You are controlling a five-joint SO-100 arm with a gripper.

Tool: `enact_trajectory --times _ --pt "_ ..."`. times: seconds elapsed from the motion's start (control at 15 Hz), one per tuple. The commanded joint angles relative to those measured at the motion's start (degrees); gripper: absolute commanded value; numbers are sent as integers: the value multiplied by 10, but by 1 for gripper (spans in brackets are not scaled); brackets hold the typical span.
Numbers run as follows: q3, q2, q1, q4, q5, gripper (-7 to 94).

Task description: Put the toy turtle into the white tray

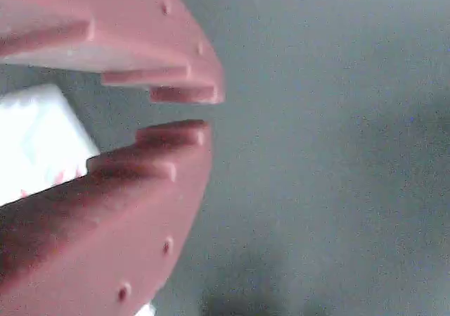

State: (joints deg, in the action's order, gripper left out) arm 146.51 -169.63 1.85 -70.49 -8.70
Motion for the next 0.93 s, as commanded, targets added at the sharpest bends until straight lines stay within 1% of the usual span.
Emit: enact_trajectory --times 0.0,0.2,0.27,0.67,0.87 --pt "48 -94 4 -22 4 0" --pt "99 -188 9 -79 3 0" --pt "114 -202 10 -83 4 0" --pt "192 -234 0 -69 2 0" --pt "196 -235 0 -69 1 0"
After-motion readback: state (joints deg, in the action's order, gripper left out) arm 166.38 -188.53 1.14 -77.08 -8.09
